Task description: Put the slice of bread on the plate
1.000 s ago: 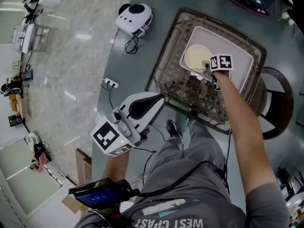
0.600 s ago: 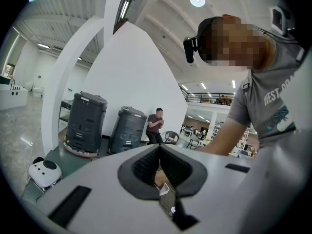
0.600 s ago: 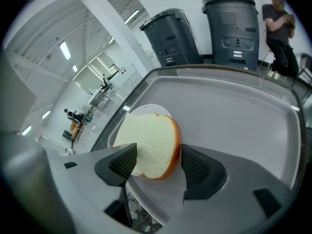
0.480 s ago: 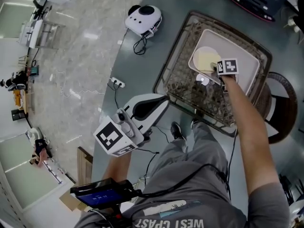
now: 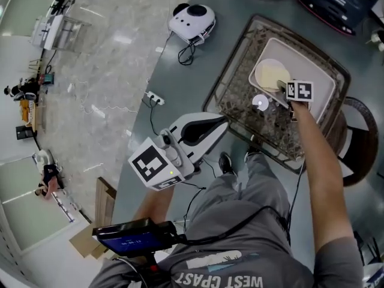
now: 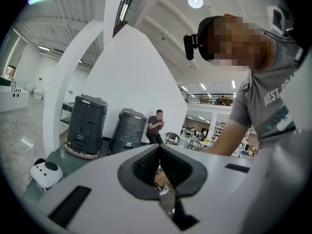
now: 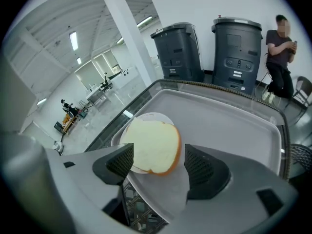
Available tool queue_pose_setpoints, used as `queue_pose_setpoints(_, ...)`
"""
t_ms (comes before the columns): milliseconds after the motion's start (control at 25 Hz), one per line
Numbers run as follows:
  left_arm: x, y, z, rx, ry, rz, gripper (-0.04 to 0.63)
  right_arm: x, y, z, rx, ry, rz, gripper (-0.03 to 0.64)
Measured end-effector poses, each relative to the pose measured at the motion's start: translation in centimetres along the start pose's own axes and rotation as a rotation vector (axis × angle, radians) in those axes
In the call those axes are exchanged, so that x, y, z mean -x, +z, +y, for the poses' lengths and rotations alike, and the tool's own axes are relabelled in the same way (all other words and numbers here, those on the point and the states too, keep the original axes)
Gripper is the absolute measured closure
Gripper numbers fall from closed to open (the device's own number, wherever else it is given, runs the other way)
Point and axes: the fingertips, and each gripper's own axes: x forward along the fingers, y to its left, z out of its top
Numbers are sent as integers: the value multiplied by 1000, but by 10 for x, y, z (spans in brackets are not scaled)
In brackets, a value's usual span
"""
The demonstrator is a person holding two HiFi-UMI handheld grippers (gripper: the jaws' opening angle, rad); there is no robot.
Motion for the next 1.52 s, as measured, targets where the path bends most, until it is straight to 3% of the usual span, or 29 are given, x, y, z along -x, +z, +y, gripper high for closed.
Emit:
queue_pose_setpoints(440, 9, 11, -18, -33, -47, -51, 586, 91, 56, 41, -21, 62, -274, 321)
queue_pose_setpoints(680, 24, 33, -32, -64, -68, -90, 587, 183, 97, 91, -10, 144, -474, 586)
queue_pose_setpoints(800, 29, 42, -36, -84, -78, -110, 586, 230, 114, 126, 14, 220, -559, 611)
queue_pose_setpoints(1080, 51, 63, -47, -131, -95, -163, 586, 363, 136, 246, 250, 373, -744, 611)
queue_pose_setpoints(1280, 77, 82, -57, -166, -98, -201, 586, 448, 116, 327, 361, 500, -851, 611)
queue_pose_setpoints(1520, 115, 96, -78, -211, -114, -250, 586, 522, 73, 410, 562, 486, -936, 612)
